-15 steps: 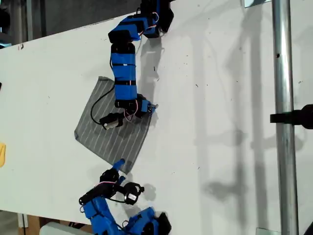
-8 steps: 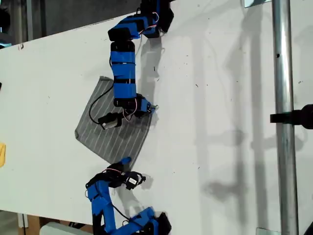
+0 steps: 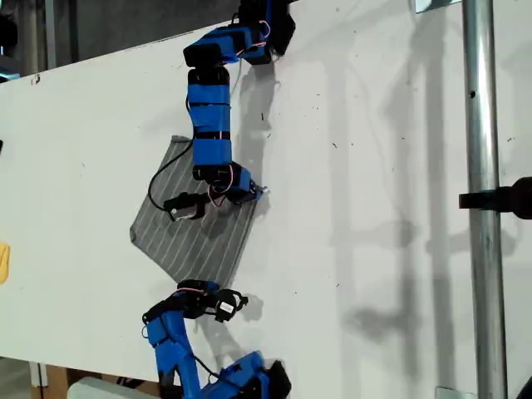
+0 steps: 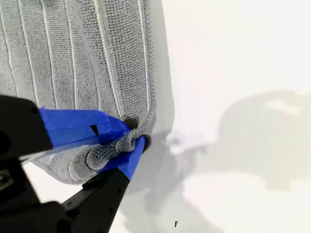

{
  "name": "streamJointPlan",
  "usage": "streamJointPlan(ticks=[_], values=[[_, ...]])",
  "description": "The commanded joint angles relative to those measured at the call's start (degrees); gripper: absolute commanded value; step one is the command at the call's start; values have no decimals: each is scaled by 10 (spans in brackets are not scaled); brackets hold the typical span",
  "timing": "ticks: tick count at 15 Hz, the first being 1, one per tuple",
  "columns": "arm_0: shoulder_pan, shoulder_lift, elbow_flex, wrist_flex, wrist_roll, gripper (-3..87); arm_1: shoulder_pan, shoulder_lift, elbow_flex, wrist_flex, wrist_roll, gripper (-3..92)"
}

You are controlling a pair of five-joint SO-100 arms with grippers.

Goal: Grasp corners of a towel and fold twice.

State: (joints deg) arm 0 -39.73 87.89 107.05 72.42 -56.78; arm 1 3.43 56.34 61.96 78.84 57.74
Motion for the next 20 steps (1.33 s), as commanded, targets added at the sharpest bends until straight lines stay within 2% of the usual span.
streamJointPlan(ticks=[1, 4, 8, 10, 11, 13, 17, 20], values=[[72, 93, -14, 67, -39, -27, -33, 76, 4, 6, 16, -3], [216, 153, -35, 127, -132, -29, -84, 121, 16, 11, 45, -3], [436, 173, -82, 189, -300, -29, -196, 152, -2, 6, 99, -3], [497, 190, -84, 187, -351, -29, -231, 152, -6, -18, 121, -3], [501, 199, -87, 185, -353, -29, -233, 153, -6, -25, 128, -3], [451, 216, -77, 185, -318, -29, -207, 171, 19, -6, 149, -3], [232, 191, -62, 142, -115, -29, -95, 230, 112, 9, 139, -3], [91, 91, -142, 134, 19, -29, 12, 269, 166, 10, 77, -3]])
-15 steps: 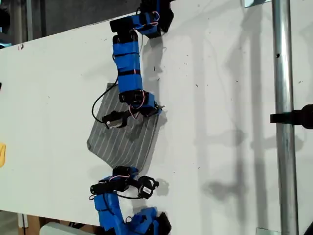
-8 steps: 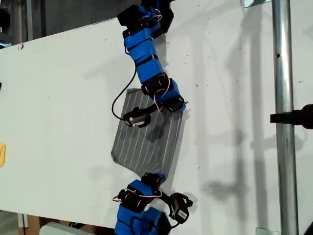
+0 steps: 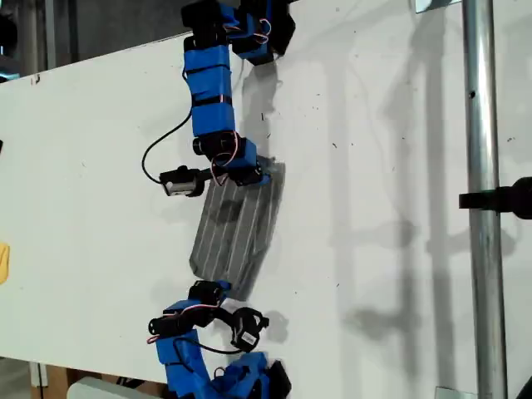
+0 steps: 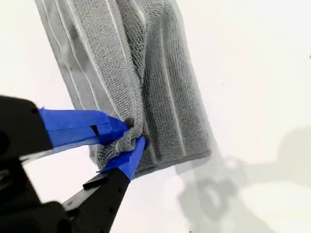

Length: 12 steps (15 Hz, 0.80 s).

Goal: Grasp corners of a towel and fold twice.

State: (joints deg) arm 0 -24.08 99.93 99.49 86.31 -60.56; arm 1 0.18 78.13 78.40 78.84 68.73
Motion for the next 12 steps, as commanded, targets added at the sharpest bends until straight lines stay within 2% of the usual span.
streamJointPlan(ticks=[1, 3, 5, 7, 9, 12], values=[[-99, -83, -117, 0, 89, -29, 80, 61, 6, 11, -64, -3], [-141, -200, -254, 31, 142, -29, 154, 84, 11, 17, -128, -3], [-165, -300, -403, 76, 162, -29, 221, 107, 11, 27, -188, -3], [-186, -323, -470, 83, 169, -29, 269, 136, 6, 30, -242, -3], [-203, -309, -466, 89, 171, -29, 274, 147, 11, 28, -256, -3], [-179, -303, -427, 93, 141, -29, 219, 115, 57, 6, -221, -3]])
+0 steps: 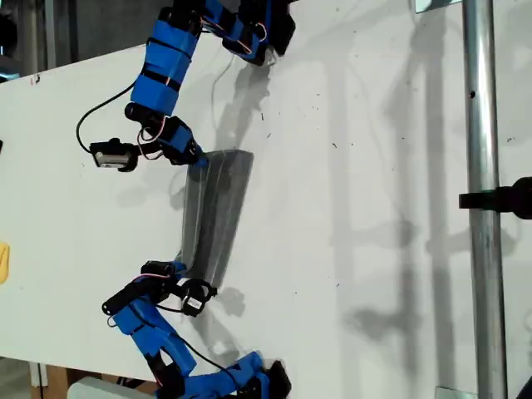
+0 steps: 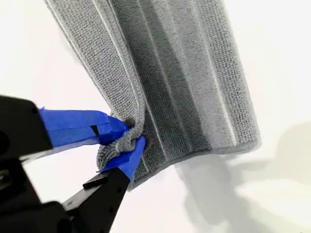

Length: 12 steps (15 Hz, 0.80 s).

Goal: Grasp corners of a towel and fold twice.

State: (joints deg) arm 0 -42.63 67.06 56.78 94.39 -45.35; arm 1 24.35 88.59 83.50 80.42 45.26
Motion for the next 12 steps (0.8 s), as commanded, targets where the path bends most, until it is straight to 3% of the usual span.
streamJointPlan(ticks=[1, 6, 12], values=[[20, 26, 12, 12, -21, -29, -45, -3, 26, -20, 34, -3], [58, -29, 69, -25, -69, -28, -112, -118, 57, -84, 104, -3], [68, -93, 54, -31, -79, 0, -92, -186, 55, -103, 105, -3]])
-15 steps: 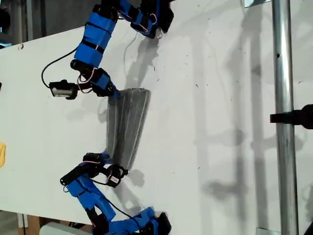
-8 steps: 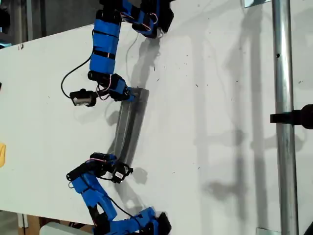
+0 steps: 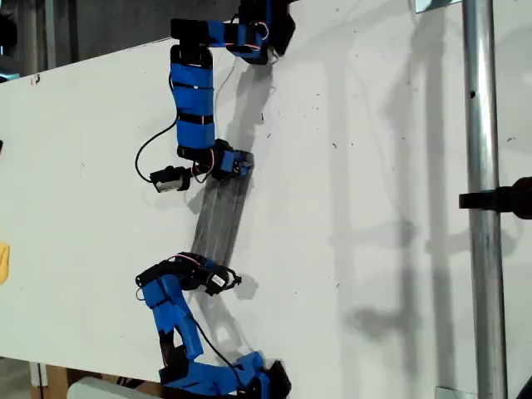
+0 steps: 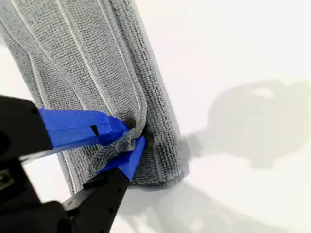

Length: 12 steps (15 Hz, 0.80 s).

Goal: Grasp corners of a towel and fold twice.

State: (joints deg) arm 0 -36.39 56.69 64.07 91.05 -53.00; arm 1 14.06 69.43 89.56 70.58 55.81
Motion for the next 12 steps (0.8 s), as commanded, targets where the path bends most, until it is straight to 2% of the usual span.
streamJointPlan(ticks=[1, 2, 3, 4, 5, 9, 12], values=[[10, 12, -26, 16, -1, 98, 14, 9, -13, 10, -1, -3], [11, 15, -41, 43, -1, 211, 14, 18, -31, 38, -1, 19], [11, 46, -26, 52, -3, 230, 14, 29, -49, 75, 5, 110], [11, 98, 4, 53, -4, 248, 13, 51, -62, 112, 11, 246], [11, 161, 36, 54, -2, 271, 11, 88, -62, 142, 19, 295], [-11, 462, 225, 54, -11, 261, 12, 250, 9, 240, 80, 379], [10, 675, 397, 33, -58, 244, -34, 449, 181, 258, 227, 400]])
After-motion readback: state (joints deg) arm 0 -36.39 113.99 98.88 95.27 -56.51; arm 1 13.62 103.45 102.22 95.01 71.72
